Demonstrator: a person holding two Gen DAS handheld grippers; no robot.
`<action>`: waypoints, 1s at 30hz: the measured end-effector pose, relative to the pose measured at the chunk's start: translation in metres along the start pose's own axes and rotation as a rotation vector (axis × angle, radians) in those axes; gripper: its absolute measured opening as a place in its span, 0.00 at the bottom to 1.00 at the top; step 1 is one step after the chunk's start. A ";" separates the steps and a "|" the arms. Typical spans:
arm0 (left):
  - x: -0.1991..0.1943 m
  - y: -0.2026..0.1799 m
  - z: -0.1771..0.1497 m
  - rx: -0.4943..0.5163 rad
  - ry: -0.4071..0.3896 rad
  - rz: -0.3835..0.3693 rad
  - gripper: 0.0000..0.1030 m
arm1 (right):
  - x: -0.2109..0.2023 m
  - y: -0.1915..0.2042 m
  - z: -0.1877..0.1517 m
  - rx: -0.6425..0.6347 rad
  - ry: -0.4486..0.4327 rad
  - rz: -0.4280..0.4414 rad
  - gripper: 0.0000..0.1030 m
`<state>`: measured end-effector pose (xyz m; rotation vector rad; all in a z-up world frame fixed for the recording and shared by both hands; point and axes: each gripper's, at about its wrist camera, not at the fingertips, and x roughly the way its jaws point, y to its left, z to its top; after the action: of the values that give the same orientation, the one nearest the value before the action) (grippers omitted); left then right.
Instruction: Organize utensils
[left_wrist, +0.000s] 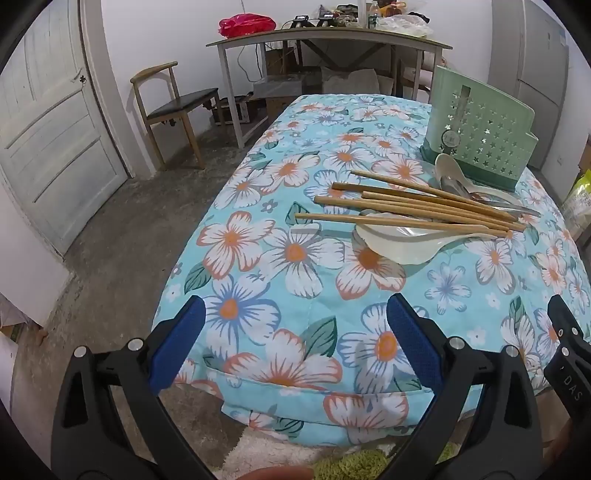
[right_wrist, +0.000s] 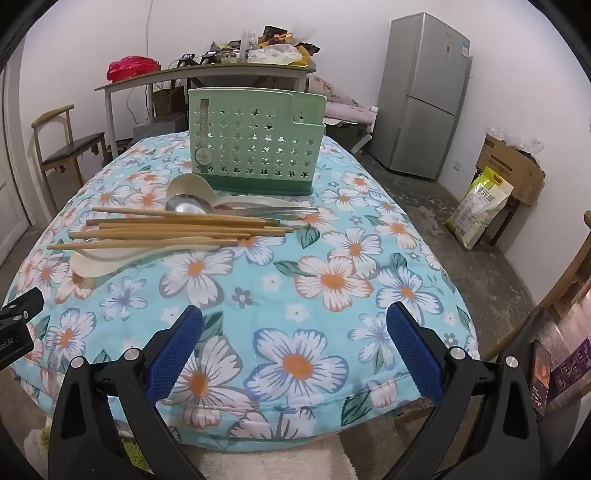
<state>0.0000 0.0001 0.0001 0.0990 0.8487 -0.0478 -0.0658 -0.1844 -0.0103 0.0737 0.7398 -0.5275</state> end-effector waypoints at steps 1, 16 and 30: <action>0.000 0.000 0.000 0.000 0.003 0.000 0.92 | 0.000 0.000 0.000 -0.001 -0.001 0.000 0.94; 0.001 0.001 0.000 -0.002 0.005 0.009 0.92 | -0.004 0.003 0.003 -0.002 -0.006 0.002 0.94; -0.002 0.007 0.000 0.001 0.007 0.032 0.92 | -0.007 0.003 0.005 -0.003 -0.018 0.006 0.94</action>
<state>-0.0001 0.0071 0.0021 0.1136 0.8538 -0.0183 -0.0660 -0.1802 -0.0026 0.0684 0.7224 -0.5211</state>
